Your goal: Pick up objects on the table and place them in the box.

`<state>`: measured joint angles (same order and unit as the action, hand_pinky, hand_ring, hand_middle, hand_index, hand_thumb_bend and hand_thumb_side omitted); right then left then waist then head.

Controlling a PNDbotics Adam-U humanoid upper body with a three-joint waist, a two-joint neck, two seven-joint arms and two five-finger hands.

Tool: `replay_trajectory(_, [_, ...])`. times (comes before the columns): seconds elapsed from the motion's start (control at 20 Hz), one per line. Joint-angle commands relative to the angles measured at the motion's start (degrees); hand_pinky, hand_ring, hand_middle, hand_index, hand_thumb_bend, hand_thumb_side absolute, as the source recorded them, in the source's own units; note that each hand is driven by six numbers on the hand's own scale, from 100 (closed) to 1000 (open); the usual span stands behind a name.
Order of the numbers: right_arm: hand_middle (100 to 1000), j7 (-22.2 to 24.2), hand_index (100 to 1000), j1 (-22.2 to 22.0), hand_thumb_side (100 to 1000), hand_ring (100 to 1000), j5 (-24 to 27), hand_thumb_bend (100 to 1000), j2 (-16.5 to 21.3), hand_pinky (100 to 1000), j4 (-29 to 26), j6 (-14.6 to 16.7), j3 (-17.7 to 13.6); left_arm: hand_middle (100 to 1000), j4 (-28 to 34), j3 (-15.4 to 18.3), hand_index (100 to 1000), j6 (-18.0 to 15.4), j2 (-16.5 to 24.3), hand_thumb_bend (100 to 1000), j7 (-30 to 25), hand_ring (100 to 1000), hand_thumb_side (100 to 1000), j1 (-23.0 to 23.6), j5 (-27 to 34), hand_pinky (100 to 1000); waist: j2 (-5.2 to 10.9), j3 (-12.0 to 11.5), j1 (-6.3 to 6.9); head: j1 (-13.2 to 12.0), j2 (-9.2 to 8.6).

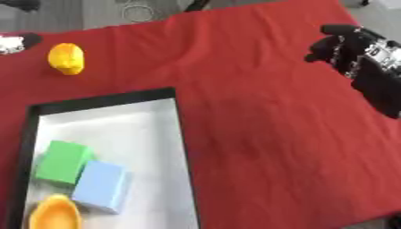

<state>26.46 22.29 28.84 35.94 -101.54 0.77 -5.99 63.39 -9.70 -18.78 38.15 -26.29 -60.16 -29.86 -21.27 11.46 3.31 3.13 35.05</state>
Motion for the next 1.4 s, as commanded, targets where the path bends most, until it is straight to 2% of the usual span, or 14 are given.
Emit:
replay_trajectory(0.05, [698, 0.42, 860, 1.19, 649, 751, -2.44, 100, 0.42, 993, -1.01, 0.64, 0.54, 781, -2.71, 0.89, 912, -1.22, 0.09, 472, 1.49, 840, 756, -1.66, -2.93, 923, -0.06, 0.39, 0.6, -0.61, -0.93])
replay_trajectory(0.1, [698, 0.47, 860, 1.47, 655, 751, -2.78, 100, 0.25, 993, -0.98, 0.65, 0.7, 781, -3.32, 0.83, 911, -1.09, -0.14, 464, 1.69, 841, 790, -1.8, -3.84, 924, -0.22, 0.65, 0.72, -0.79, -1.07])
replay_trajectory(0.35, [697, 0.72, 860, 2.23, 662, 751, -3.35, 100, -0.22, 994, -0.84, 0.27, 0.97, 781, -5.04, 0.54, 905, -0.18, -1.03, 493, 2.45, 847, 817, -2.23, -9.01, 920, -0.78, 1.69, 1.31, -1.34, -1.55])
replay_trajectory(0.65, [697, 0.82, 860, 2.44, 671, 751, -3.82, 100, -0.37, 995, -0.5, -0.07, 0.86, 757, -6.47, 0.9, 902, 1.89, -1.68, 507, 3.86, 846, 798, -2.43, -15.2, 911, -1.17, 2.49, 1.84, -2.1, -1.62])
replay_trajectory(0.85, [697, 0.88, 860, 2.49, 677, 751, -4.23, 100, -0.59, 995, -0.19, -0.23, 0.77, 733, -7.45, 1.35, 897, 2.53, -2.42, 483, 4.39, 834, 793, -2.5, -19.31, 898, -1.35, 2.73, 2.05, -2.38, -1.54])
replay_trajectory(1.25, [697, 0.97, 860, 2.54, 680, 751, -4.48, 100, -0.89, 996, 0.03, -0.4, 0.61, 611, -8.59, 1.87, 880, 2.14, -2.89, 452, 4.64, 764, 710, -2.31, -22.75, 858, -1.49, 2.84, 2.11, -2.6, -1.72])
replay_trajectory(1.4, [697, 0.95, 860, 2.5, 682, 751, -4.54, 100, -0.92, 996, 0.12, -0.44, 0.55, 582, -8.63, 1.75, 874, 1.81, -2.92, 417, 4.34, 733, 592, -2.26, -23.04, 834, -1.49, 2.8, 2.08, -2.56, -1.5])
